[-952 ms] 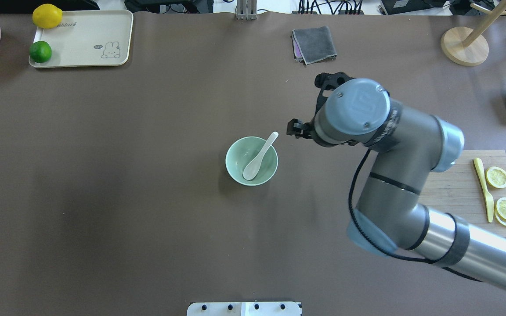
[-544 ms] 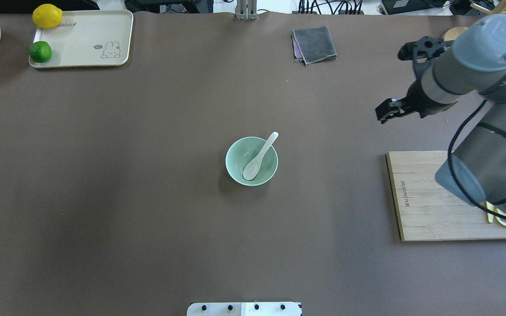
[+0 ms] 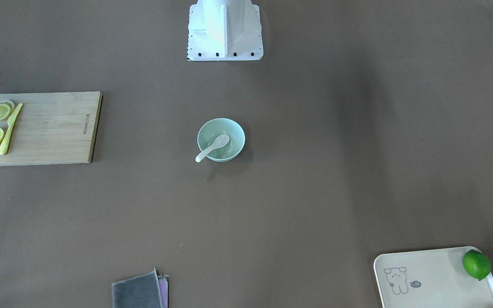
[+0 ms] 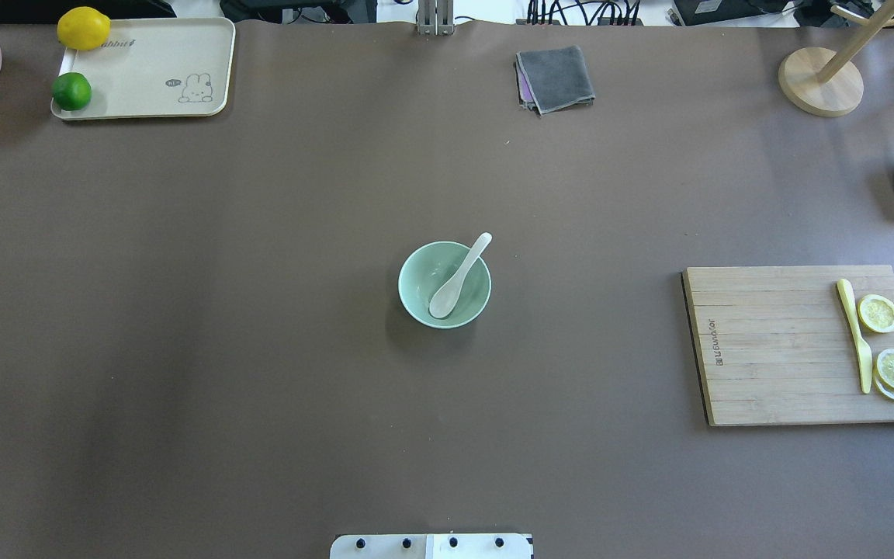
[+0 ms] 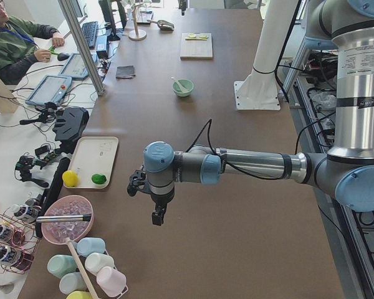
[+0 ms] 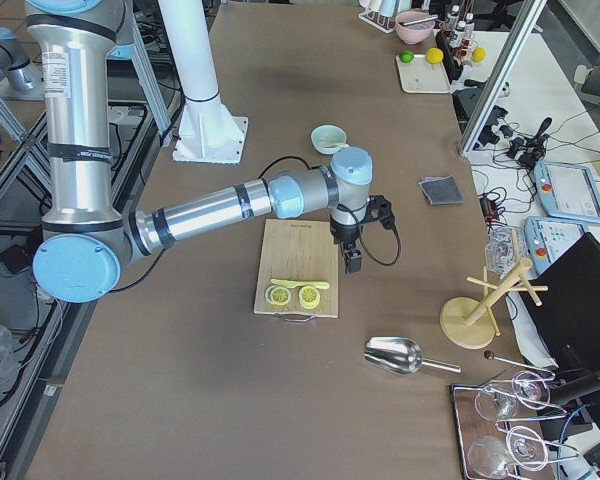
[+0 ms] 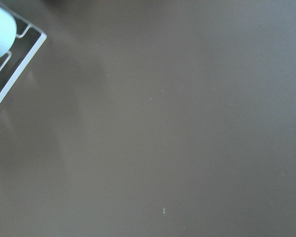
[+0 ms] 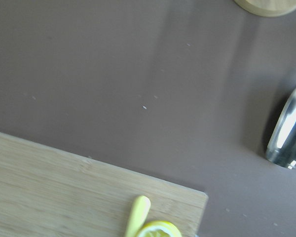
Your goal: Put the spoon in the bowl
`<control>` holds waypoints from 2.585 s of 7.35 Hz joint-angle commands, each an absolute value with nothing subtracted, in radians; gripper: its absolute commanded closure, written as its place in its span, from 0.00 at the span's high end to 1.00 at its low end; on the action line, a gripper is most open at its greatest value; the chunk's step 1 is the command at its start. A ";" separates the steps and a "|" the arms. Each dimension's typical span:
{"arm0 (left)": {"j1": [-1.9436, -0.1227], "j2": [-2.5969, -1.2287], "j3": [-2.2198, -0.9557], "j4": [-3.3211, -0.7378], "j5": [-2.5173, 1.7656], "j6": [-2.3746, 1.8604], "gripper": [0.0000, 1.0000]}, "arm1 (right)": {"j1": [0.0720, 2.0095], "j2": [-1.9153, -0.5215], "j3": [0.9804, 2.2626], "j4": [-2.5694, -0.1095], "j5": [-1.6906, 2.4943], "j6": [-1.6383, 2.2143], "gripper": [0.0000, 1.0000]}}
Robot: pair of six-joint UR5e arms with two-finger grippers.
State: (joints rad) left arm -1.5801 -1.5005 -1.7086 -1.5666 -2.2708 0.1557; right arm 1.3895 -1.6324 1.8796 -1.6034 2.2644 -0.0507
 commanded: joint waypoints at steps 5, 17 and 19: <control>-1.597 -1.376 -1.756 -1.577 -2.408 0.163 0.99 | 1.577 -1.841 1.833 -1.592 2.286 -0.245 1.00; -1.598 -1.367 -1.769 -1.577 -2.408 0.163 0.99 | 1.575 -1.848 1.818 -1.592 2.362 -0.250 1.00; -1.598 -1.367 -1.767 -1.577 -2.408 0.161 0.99 | 1.575 -1.848 1.818 -1.592 2.364 -0.250 1.00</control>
